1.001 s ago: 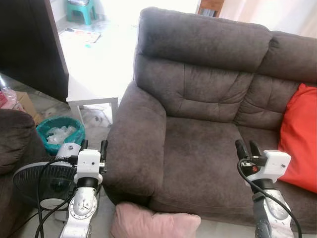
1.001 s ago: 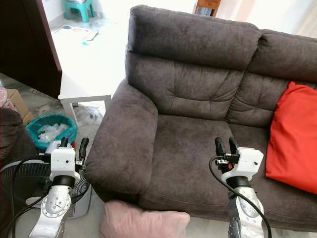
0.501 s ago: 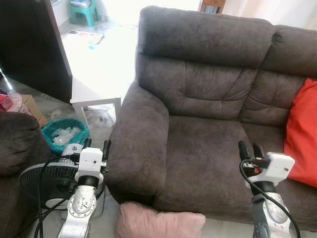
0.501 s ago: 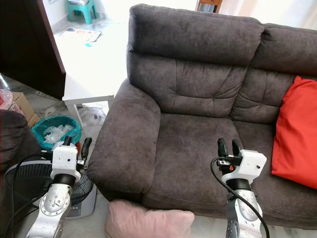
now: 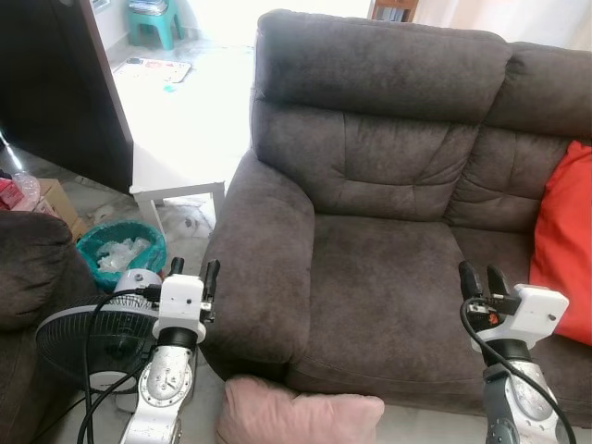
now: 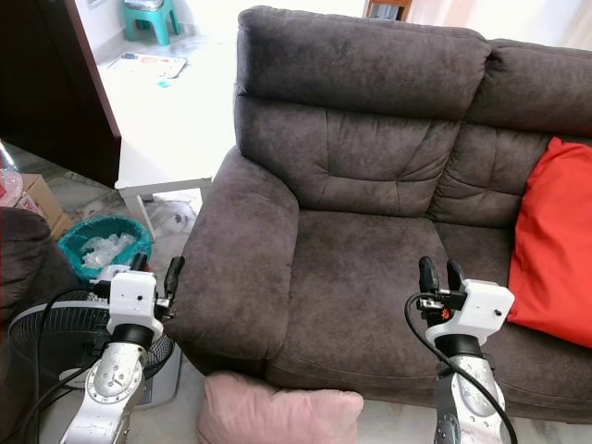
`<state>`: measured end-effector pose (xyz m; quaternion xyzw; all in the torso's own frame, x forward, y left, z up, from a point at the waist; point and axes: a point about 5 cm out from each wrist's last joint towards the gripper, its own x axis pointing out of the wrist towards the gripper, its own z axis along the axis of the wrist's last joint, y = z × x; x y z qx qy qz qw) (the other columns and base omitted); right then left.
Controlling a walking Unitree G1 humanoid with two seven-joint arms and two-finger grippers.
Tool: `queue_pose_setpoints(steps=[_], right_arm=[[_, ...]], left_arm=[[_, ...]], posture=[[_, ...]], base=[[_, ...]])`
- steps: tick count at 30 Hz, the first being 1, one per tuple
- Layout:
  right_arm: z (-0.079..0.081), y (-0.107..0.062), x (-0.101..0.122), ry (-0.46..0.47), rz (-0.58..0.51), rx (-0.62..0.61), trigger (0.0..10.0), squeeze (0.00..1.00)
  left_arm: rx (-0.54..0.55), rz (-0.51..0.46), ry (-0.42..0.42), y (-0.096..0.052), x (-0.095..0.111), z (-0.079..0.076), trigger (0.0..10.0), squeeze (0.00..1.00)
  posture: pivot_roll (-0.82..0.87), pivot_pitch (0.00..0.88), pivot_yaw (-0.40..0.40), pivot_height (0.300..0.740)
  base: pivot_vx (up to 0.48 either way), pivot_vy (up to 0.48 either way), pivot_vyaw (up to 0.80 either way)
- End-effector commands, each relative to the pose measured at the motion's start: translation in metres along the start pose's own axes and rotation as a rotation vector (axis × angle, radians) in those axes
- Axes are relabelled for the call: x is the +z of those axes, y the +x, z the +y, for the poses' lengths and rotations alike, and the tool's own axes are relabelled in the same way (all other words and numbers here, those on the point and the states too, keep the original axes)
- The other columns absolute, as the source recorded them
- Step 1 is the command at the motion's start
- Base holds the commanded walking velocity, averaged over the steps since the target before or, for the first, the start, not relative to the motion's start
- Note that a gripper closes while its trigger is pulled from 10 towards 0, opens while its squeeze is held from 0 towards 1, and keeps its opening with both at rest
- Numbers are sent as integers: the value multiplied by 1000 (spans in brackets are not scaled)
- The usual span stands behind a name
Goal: Move the pillow to the sofa from floor
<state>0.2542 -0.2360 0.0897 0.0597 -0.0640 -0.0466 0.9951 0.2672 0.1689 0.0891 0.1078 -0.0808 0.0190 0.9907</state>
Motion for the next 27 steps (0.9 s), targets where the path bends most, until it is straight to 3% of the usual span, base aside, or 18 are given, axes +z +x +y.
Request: queue_pose_setpoints(steps=[1, 8, 18, 27], right_arm=[[-1, 4, 7, -2, -23, -4, 10000, 0], [-3, 2, 10, -6, -23, 2, 10000, 0], [-6, 1, 17, -26, -30, 6, 10000, 0], [2, 6, 14, -6, -22, 25, 10000, 0]], left_arm=[[-9, -10, -9, 6, 5, -2, 10000, 0], [-4, -26, -15, 8, 9, -4, 10000, 0], [-21, -6, -8, -5, 8, -4, 10000, 0], [-13, -17, 11, 5, 13, 7, 10000, 0]], posture=[[17, 6, -94, 740], [19, 3, -112, 740], [25, 45, -97, 740], [52, 43, -100, 740]], base=[[0, 0, 0], [0, 0, 0], [0, 0, 0], [0, 0, 0]])
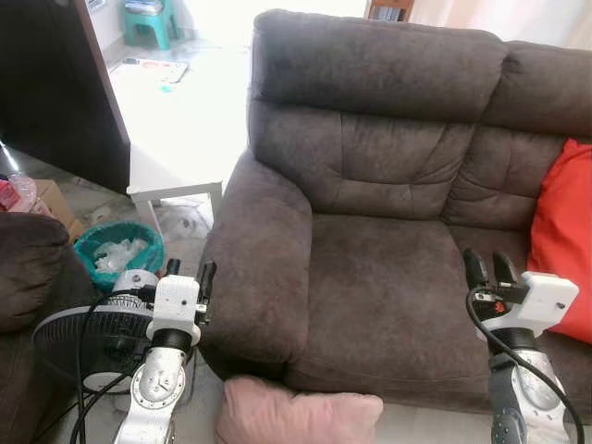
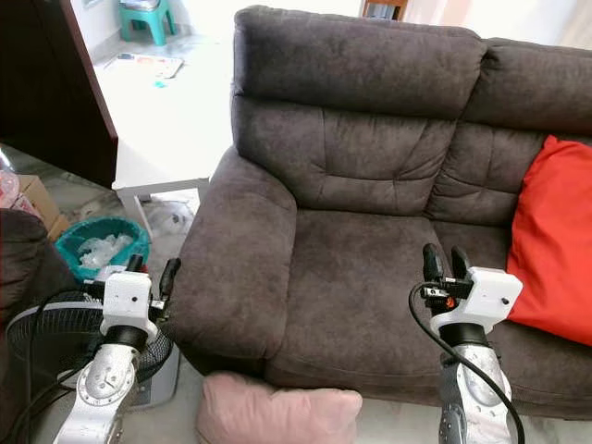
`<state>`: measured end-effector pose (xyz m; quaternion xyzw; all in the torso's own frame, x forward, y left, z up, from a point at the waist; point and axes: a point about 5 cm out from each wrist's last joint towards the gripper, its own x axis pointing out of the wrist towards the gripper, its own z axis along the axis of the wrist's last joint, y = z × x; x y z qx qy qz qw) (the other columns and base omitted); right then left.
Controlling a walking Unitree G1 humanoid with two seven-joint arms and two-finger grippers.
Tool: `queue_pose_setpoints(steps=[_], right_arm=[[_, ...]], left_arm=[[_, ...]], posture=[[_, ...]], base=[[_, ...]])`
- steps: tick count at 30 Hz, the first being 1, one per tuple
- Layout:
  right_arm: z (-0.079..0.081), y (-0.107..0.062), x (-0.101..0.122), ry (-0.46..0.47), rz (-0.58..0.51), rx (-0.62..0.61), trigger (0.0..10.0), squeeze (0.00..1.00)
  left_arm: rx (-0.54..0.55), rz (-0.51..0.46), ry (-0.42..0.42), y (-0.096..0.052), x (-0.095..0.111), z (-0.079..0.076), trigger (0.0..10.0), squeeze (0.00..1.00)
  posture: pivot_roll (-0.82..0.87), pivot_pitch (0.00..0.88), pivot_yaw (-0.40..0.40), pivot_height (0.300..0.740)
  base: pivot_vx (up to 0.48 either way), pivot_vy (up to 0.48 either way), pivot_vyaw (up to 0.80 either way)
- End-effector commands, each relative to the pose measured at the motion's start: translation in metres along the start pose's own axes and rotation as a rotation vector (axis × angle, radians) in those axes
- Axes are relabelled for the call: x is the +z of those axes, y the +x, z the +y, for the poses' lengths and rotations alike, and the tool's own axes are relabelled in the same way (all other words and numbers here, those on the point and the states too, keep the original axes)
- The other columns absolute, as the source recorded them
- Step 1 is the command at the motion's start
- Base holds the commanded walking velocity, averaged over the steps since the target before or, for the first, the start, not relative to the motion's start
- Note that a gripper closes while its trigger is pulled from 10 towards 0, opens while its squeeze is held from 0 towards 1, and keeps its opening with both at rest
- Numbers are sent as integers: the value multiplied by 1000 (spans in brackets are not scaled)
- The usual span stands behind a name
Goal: Move the pillow to the sofa from floor
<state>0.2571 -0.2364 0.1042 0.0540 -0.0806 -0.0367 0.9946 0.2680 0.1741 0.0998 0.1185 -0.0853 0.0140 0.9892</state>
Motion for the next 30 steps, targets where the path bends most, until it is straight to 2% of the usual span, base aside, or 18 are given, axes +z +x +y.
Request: queue_pose_setpoints(steps=[1, 7, 15, 27, 30], right_arm=[[0, 2, 0, 3, 10, 3, 10000, 0], [4, -3, -1, 6, 13, 3, 10000, 0], [5, 1, 1, -4, 19, 18, 10000, 0], [8, 8, 1, -31, 35, 10, 10000, 0], [11, 8, 0, -28, 34, 13, 10000, 0]], left_arm=[[-2, -6, -9, 2, 4, 0, 10000, 0], [-36, 12, -29, -11, 1, -11, 10000, 0], [-18, 16, -36, -9, 1, -11, 10000, 0], [-25, 15, -19, -6, 2, -4, 10000, 0], [-33, 19, -17, -6, 0, -5, 10000, 0]], posture=[[52, 43, -100, 740], [29, 55, -94, 740], [30, 62, -104, 740], [26, 52, -76, 740], [17, 48, -71, 727]], base=[[0, 0, 0], [0, 0, 0], [0, 0, 0], [0, 0, 0], [0, 0, 0]])
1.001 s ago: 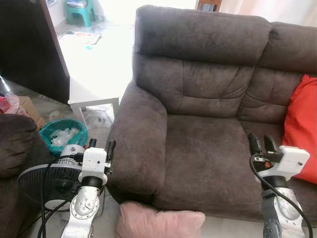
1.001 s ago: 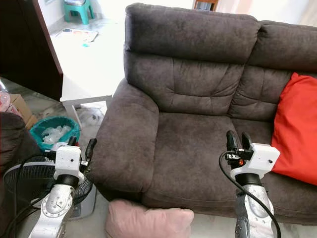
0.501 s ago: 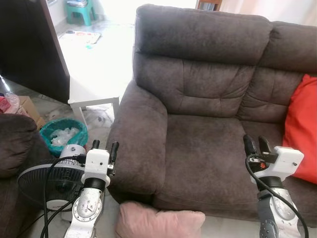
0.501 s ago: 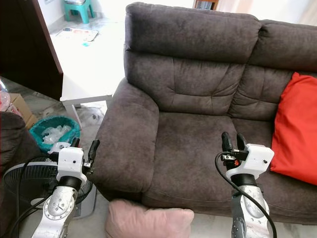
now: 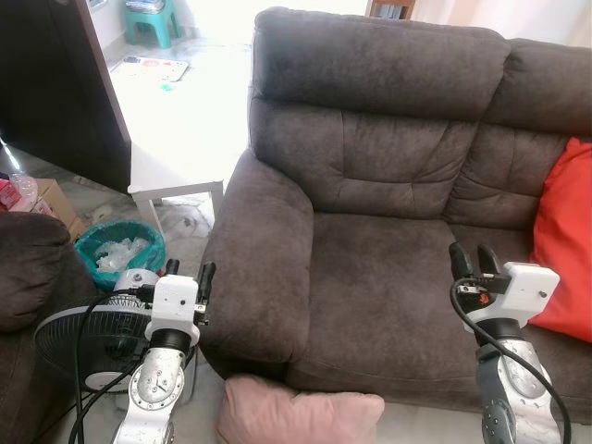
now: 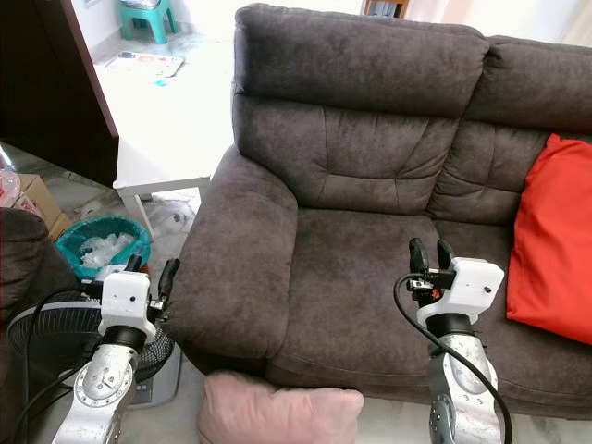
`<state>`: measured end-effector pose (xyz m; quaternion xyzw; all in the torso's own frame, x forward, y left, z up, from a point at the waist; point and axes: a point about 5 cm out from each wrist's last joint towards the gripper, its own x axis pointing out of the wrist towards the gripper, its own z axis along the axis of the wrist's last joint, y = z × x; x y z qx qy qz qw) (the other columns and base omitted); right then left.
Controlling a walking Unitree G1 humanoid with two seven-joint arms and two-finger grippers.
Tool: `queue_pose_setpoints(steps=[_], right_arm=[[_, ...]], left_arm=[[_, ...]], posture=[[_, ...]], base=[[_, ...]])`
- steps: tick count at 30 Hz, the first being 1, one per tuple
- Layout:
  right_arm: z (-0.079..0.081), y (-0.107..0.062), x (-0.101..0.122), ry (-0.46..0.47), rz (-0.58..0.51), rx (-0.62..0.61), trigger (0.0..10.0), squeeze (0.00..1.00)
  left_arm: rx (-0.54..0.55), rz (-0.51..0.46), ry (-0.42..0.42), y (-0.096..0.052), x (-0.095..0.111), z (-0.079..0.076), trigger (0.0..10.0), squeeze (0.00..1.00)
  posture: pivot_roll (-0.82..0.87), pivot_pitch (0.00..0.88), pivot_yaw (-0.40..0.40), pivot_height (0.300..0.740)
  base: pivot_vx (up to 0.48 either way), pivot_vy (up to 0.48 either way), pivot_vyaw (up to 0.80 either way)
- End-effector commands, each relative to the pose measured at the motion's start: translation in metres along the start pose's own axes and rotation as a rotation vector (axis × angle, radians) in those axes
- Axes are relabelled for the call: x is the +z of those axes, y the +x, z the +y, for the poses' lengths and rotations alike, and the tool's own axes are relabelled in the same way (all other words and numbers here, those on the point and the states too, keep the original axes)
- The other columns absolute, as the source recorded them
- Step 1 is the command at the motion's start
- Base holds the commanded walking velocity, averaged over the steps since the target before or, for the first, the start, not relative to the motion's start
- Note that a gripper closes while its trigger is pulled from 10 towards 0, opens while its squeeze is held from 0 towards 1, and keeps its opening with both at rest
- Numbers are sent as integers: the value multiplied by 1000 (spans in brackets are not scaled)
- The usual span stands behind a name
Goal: Move the pillow to the sofa from floor
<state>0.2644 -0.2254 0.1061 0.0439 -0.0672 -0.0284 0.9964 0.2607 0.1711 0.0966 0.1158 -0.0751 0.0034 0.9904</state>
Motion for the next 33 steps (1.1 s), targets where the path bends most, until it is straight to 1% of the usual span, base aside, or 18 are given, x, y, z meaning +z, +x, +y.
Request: queue_pose_setpoints(steps=[1, 2, 8, 12, 17, 22, 33], right_arm=[[1, 2, 1, -12, 7, 7, 10000, 0], [1, 2, 1, -12, 7, 7, 10000, 0], [3, 3, 1, -22, 8, 18, 10000, 0], [3, 3, 2, -21, 5, 20, 10000, 0], [9, 3, -1, -28, 16, 46, 10000, 0], [11, 3, 1, -31, -7, 63, 10000, 0], [13, 3, 0, -38, -1, 77, 10000, 0]], left_arm=[[-17, 2, -10, 2, 1, -3, 10000, 0], [-17, 2, -10, 2, 1, -3, 10000, 0], [-36, 2, -25, 3, 1, -11, 10000, 0], [-36, 4, -25, 2, 0, -11, 10000, 0], [-28, 8, -21, 2, -2, -8, 10000, 0], [-27, 10, -21, 2, -2, -9, 10000, 0], [-24, 17, -26, 0, -4, -10, 10000, 0]], posture=[[12, 48, -70, 717], [12, 48, -70, 717], [10, 40, -71, 667], [11, 36, -72, 642], [17, 31, -76, 607], [17, 27, -78, 607], [19, 36, -85, 607]], base=[[0, 0, 0], [0, 0, 0], [0, 0, 0], [0, 0, 0], [0, 0, 0], [0, 0, 0], [0, 0, 0]])
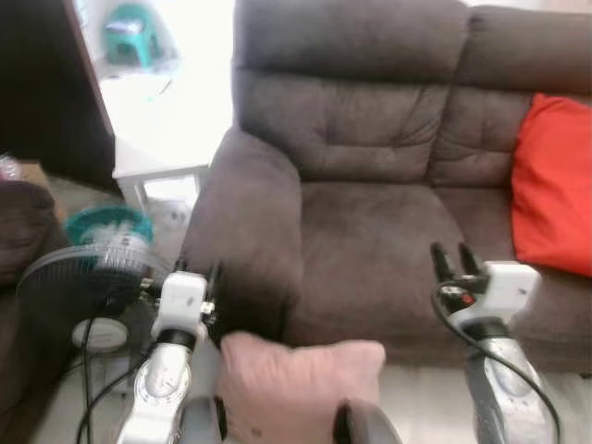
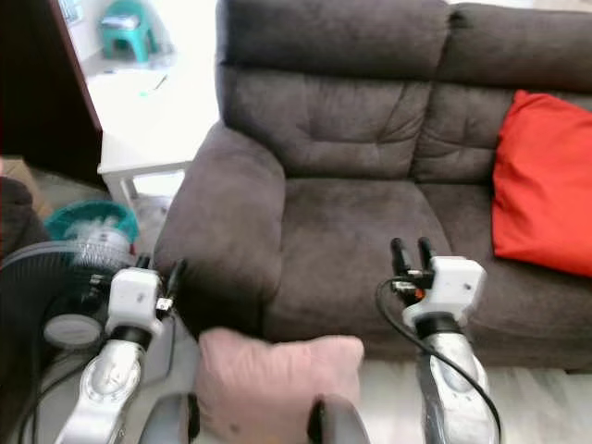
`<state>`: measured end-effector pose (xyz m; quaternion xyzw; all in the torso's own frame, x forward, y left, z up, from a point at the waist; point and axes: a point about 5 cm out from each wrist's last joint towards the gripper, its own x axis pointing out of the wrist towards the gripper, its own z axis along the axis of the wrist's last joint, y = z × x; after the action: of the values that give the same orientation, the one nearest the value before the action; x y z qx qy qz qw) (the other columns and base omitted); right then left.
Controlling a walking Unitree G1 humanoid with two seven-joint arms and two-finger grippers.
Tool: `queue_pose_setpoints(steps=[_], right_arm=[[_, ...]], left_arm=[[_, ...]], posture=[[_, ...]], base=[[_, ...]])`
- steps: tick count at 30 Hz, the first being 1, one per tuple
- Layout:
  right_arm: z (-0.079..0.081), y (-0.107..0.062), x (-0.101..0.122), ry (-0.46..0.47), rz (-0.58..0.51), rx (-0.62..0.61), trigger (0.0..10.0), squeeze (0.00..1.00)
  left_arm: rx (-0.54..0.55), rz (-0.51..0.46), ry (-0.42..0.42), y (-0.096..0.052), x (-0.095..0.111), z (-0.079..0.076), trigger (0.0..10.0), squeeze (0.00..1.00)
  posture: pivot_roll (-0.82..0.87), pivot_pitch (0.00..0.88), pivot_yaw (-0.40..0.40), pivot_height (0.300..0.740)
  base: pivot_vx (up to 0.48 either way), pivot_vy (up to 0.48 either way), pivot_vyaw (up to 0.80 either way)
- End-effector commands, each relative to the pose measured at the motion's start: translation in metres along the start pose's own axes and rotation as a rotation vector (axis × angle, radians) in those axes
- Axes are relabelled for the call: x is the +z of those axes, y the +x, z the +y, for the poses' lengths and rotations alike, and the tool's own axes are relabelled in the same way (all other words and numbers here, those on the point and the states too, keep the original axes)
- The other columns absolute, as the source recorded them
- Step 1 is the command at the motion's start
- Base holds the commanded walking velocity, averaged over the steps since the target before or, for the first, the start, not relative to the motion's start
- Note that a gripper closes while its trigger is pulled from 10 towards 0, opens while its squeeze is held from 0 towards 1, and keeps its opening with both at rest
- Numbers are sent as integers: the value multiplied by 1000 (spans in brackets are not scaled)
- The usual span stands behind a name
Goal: Move the pillow to the sofa from floor
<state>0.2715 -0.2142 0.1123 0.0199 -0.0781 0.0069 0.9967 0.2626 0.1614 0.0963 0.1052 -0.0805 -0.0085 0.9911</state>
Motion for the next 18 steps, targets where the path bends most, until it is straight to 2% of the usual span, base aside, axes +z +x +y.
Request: queue_pose_setpoints(steps=[1, 18], right_arm=[[2, -4, -5, 6, 19, 3, 10000, 0], [6, -5, -12, 19, 55, -5, 10000, 0]], left_arm=[[-2, 31, -3, -2, -6, 0, 10000, 0], [-13, 45, 3, -3, -9, 1, 10000, 0]], posture=[[23, 38, -87, 607], [29, 48, -80, 607]], base=[[0, 0, 0], [0, 0, 0]])
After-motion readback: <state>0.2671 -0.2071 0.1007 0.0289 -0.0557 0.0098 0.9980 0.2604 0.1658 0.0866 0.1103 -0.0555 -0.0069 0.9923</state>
